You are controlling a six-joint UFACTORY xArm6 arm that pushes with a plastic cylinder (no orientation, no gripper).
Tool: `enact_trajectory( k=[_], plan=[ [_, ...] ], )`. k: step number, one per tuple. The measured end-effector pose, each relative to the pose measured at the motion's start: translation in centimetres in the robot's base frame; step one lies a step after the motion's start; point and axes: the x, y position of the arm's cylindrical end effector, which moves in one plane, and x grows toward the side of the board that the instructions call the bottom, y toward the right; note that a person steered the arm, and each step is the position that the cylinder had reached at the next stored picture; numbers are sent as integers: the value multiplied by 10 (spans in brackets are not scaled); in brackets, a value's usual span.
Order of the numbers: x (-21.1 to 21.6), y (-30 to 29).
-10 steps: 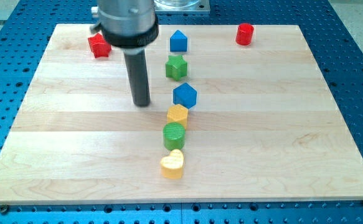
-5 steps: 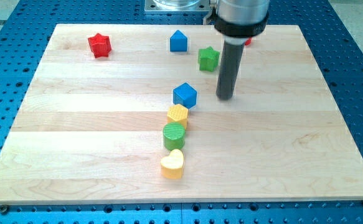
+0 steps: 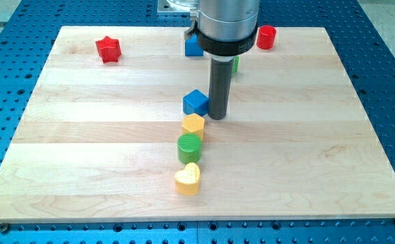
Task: Move the green star vertically to the cube
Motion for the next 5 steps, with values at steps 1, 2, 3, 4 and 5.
enact_trajectory(
  k=[1, 2, 3, 4, 5],
  plan=[
    [-35, 26],
    [-99, 74],
    [-125, 92],
    [-120, 52],
    [-95, 24]
  ],
)
